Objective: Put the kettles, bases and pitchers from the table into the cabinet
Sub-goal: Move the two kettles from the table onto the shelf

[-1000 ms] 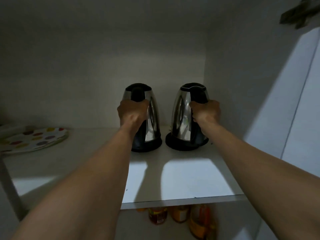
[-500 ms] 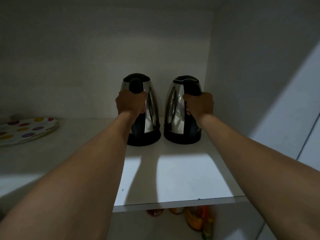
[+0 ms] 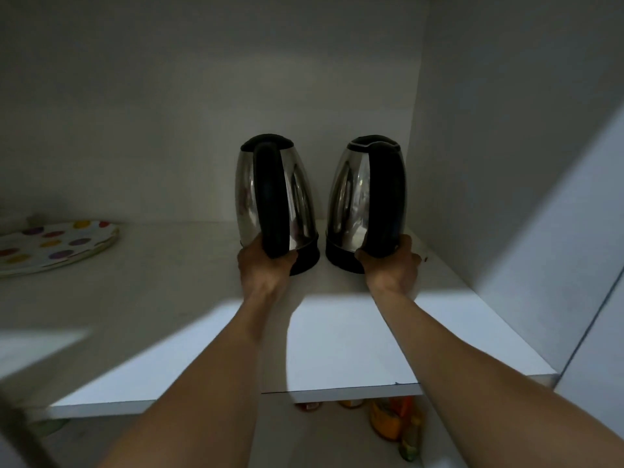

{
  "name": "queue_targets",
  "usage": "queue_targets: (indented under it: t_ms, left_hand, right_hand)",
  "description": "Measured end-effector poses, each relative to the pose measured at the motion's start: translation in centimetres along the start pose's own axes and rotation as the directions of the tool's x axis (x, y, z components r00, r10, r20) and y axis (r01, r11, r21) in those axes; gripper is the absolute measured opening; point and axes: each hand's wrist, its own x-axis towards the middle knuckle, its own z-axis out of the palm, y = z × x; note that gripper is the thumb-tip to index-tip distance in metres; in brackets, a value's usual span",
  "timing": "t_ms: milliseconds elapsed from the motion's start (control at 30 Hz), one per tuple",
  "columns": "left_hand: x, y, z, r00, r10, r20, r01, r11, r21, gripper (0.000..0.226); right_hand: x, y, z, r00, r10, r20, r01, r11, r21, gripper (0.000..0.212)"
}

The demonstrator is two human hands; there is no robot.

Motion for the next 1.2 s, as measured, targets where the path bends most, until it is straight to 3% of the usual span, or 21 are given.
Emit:
queue_targets:
  t_ms: [100, 333, 500, 800, 1033, 1200]
  left_hand:
    - [0.5, 0.4, 0.3, 0.998, 0.018, 0.065, -0.019, 1.000, 0.012, 0.043]
    - [2.1, 1.1, 3.9, 0.996, 0.068, 0.060, -0.067, 0.998, -0.008, 0.047]
    - [4.0, 0.6, 5.4, 0.988, 0.116, 0.099, -0.112, 0.993, -0.038, 0.039]
    - [5.7, 0.1, 6.7, 0.984, 0.113, 0.135, -0.098, 0.989, -0.113, 0.028]
    - [5.9, 0.3, 5.4, 0.951, 0.091, 0.296, -0.105, 0.994, 0.032, 0.055]
    - [4.2, 0.8, 3.8, 0.929, -0.063, 0.365, 0.010, 0.989, 0.145, 0.051]
  right_hand:
    - [0.2, -0.4, 0.0, 1.000, -0.007, -0.015, 0.007, 1.000, 0.013, 0.063]
    - [2.8, -0.4, -0.4, 0.999, 0.022, -0.050, -0.022, 1.000, -0.004, 0.070]
    - [5.4, -0.1, -0.2, 0.999, -0.027, -0.036, 0.025, 0.999, -0.046, 0.088]
    - [7.5, 0.4, 1.2, 0.997, -0.030, -0.078, 0.024, 0.997, -0.071, 0.084]
    - [7.3, 0.6, 1.2, 0.994, 0.080, -0.072, -0.088, 0.990, -0.114, 0.077]
    - [5.9, -0.4, 0.2, 0.992, 0.124, 0.030, -0.119, 0.984, -0.136, 0.092]
